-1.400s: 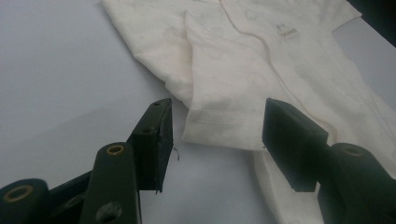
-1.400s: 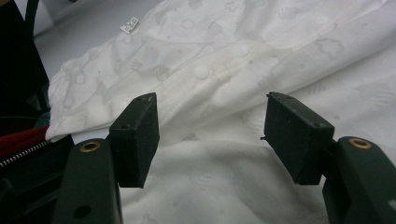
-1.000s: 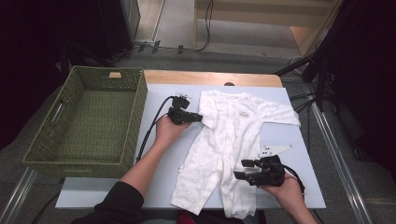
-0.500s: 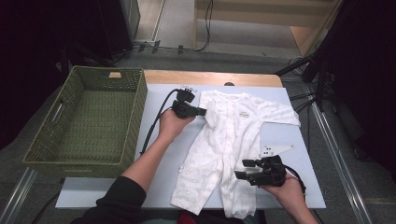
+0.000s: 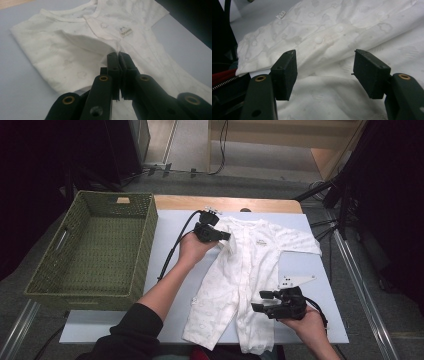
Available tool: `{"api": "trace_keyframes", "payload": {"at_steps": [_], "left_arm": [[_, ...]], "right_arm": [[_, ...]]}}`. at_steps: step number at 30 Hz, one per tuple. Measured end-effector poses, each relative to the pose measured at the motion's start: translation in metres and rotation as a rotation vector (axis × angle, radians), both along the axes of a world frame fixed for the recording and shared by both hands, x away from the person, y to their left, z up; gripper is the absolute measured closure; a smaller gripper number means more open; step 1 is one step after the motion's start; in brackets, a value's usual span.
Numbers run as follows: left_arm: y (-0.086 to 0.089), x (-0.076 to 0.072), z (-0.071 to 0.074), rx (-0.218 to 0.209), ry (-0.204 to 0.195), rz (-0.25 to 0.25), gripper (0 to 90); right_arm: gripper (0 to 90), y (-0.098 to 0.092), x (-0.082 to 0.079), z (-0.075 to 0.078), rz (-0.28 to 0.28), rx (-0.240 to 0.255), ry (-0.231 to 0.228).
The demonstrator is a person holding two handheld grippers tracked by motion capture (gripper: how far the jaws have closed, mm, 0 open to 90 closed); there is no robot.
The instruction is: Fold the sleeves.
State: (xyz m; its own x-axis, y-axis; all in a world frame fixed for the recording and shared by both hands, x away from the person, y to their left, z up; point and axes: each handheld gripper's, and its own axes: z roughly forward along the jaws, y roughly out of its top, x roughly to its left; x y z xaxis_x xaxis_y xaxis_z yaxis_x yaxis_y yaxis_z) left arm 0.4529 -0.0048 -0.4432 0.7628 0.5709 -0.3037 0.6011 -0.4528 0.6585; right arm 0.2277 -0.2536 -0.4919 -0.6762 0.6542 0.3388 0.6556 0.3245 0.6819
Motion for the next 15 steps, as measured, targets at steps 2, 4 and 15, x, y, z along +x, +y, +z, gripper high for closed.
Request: {"api": "trace_keyframes", "payload": {"at_steps": [2,4,15], "left_arm": [[-0.008,0.002,0.001,0.003,-0.002,-0.006,88.2],[-0.013,0.003,0.001,0.008,0.000,-0.011,88.2],[-0.037,0.011,-0.011,0.006,0.024,-0.021,88.0]], "right_arm": [[34.1,0.000,-0.001,0.000,-0.002,0.004,-0.003],[34.1,-0.001,-0.001,0.000,-0.004,0.002,-0.003],[34.2,-0.002,-0.006,0.000,-0.012,0.001,-0.006]]}}
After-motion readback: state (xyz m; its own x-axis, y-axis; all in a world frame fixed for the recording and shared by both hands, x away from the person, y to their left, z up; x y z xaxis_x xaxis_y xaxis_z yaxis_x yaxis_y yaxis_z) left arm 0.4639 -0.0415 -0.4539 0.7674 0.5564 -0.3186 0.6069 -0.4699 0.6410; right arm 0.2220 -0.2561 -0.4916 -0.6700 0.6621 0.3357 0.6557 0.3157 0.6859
